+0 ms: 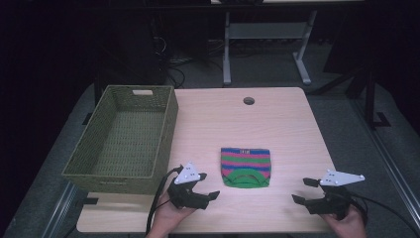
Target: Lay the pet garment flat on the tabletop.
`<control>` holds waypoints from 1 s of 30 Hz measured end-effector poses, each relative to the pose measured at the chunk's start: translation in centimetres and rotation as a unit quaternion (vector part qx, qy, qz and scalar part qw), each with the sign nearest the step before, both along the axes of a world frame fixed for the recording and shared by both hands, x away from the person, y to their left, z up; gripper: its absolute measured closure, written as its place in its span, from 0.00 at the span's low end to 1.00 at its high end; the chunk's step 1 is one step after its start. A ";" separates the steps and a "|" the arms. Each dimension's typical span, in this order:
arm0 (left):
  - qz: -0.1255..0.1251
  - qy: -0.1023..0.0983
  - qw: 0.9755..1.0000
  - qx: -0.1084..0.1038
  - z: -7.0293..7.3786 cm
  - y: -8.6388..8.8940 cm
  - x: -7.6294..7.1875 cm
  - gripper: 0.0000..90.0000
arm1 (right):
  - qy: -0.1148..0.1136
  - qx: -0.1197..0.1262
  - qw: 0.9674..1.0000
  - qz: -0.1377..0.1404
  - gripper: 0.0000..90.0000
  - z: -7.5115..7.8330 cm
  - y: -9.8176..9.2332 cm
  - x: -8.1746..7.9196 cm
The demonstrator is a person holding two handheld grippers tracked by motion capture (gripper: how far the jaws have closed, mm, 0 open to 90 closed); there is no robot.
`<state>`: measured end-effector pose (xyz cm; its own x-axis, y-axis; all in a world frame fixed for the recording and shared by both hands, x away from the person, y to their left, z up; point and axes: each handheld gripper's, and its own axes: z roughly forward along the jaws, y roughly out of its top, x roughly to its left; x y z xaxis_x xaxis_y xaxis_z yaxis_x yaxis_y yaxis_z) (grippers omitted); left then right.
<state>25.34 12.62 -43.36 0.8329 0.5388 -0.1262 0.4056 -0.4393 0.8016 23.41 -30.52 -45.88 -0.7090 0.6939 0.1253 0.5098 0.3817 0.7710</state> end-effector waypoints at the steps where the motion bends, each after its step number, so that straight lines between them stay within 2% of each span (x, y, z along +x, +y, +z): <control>1: 0.000 0.000 1.000 0.002 0.0 0.0 0.1 0.28 | 0.000 0.000 1.000 0.001 0.25 0.0 0.0 0.1; 12: -0.007 0.002 1.000 -0.003 0.0 -0.1 0.2 0.28 | -0.001 0.000 1.000 0.010 0.24 0.3 0.8 0.2; 18: -0.006 0.003 1.000 -0.009 0.1 -0.3 0.3 0.27 | 0.000 0.001 1.000 0.027 0.23 0.8 1.8 1.0; 22: -0.011 -0.002 1.000 -0.012 0.3 -0.5 0.4 0.27 | 0.000 0.000 0.999 0.036 0.23 1.2 2.2 1.3; 24: -0.012 -0.006 1.000 -0.014 0.5 -0.7 0.5 0.27 | 0.006 0.006 0.999 0.043 0.23 1.5 2.4 1.6; 30: -0.020 0.007 1.000 -0.016 1.1 -1.2 1.5 0.25 | 0.008 0.001 0.998 0.058 0.23 2.1 3.1 2.6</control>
<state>26.86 11.44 -42.25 0.8513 0.5013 -0.1550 0.4004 -0.4297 0.8093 26.05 -27.37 -43.76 -0.7821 0.6076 0.1381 0.4747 0.4374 0.7638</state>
